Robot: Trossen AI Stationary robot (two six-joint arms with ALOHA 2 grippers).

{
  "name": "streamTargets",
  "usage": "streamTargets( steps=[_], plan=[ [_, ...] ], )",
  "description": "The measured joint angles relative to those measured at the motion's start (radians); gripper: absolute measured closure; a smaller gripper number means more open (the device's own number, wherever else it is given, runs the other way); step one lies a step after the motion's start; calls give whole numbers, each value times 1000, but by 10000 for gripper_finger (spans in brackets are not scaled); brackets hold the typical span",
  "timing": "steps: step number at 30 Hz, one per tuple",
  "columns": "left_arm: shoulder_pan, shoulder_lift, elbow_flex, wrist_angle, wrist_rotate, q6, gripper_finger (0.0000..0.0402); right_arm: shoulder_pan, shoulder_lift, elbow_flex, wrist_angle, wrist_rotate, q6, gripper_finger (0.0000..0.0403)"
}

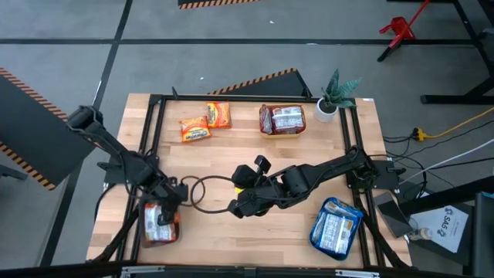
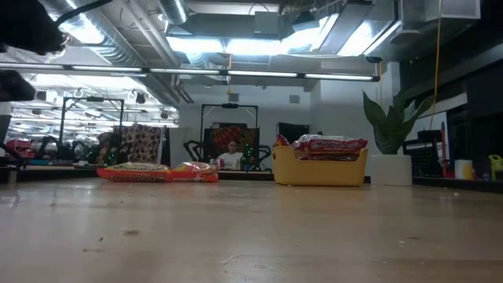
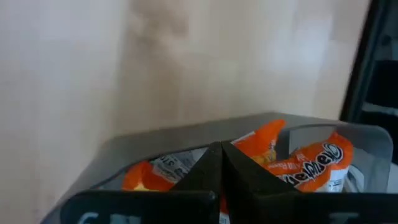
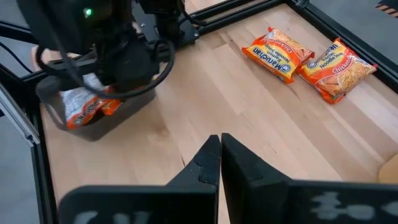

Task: Sort Maruchan noodles
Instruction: Put the orange noodle pack into the black bin

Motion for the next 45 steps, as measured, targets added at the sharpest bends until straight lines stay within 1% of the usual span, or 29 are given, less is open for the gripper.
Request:
streamTargets(
  steps=[4,8,13,15,20,23,26,28,31,33,35,38,41,45],
  plan=[
    [-3,11,0,31,29,15,401,0,0,0,-1,1,-18,403],
    [33,10,0,43,145,104,401,0,0,0,-23,3,-61,403],
    [65,26,0,29,299,168,401,1,0,0,-17,-4,-72,403],
    [60,31,0,33,284,183,401,1,0,0,-18,-25,-72,403],
    [50,52,0,49,134,158,401,1,0,0,-16,-47,-72,403],
    [50,45,1,40,74,134,401,1,0,0,-15,-54,-72,403],
    [50,46,1,-68,62,127,401,1,0,0,-16,-55,-79,403],
    [50,54,-26,-100,84,157,401,1,0,0,-16,-55,-82,403],
    [49,49,-25,-26,162,186,401,1,0,0,-17,-55,-93,403],
    [48,42,-24,13,183,187,401,1,0,0,-17,-55,-107,403],
    [48,43,-23,80,175,189,401,1,0,0,-19,-55,-113,403],
    [51,55,-53,138,133,205,401,0,0,0,-18,-55,-131,403],
    [58,77,-81,152,129,230,401,0,0,0,-19,-55,-134,403],
    [80,77,-111,154,111,222,401,0,0,0,-24,-54,-146,403]
  ],
)
